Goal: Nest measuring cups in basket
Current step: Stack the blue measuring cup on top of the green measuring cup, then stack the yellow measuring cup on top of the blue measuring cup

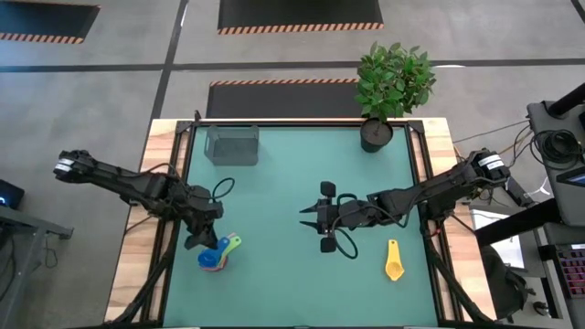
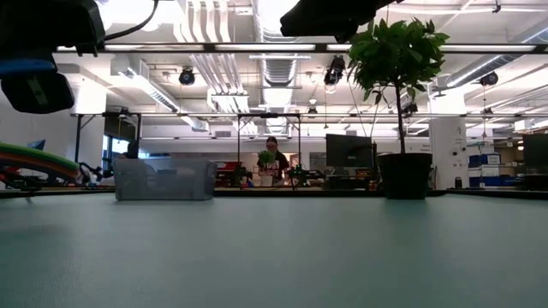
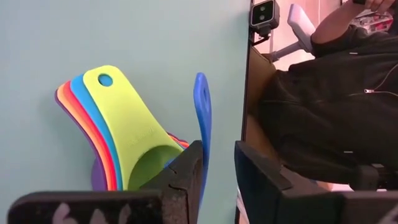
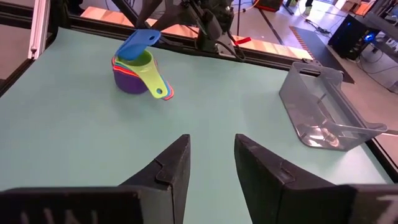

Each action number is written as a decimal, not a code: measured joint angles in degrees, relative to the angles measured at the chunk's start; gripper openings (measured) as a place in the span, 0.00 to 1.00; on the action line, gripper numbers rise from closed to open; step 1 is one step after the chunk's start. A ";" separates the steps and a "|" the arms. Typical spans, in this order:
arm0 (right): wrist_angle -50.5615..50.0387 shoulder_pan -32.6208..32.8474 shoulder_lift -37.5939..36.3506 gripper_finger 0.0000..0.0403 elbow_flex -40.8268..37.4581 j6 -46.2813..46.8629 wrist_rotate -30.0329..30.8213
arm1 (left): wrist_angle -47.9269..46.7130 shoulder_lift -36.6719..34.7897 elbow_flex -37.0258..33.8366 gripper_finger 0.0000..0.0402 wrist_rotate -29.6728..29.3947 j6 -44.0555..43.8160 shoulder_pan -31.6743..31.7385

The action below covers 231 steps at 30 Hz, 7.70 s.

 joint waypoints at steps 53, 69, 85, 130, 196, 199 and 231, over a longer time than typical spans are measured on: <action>-51.14 11.25 0.02 0.28 -0.02 70.26 -24.26 | 24.76 9.41 7.24 0.19 -19.92 37.17 -0.17; -57.02 36.58 5.63 0.28 -0.02 81.76 -21.93 | 24.92 9.33 7.24 0.19 -19.92 39.27 -0.17; -57.20 40.04 9.92 0.27 -0.02 80.15 -14.12 | 26.97 9.30 7.24 0.19 -19.92 41.00 -0.15; -55.99 35.04 9.81 0.06 1.67 85.40 1.88 | 29.99 9.24 7.24 0.14 -20.37 40.76 -1.29; -1.77 5.73 9.81 0.06 4.83 22.81 1.21 | 47.52 41.06 6.93 0.47 -43.31 43.10 -5.87; -1.77 5.73 9.81 0.06 4.85 22.58 1.21 | 48.00 41.05 6.93 0.41 -43.76 44.04 -5.81; -1.49 7.10 -0.89 0.50 4.84 13.37 1.71 | 68.76 40.85 1.95 0.00 -38.16 54.50 -8.50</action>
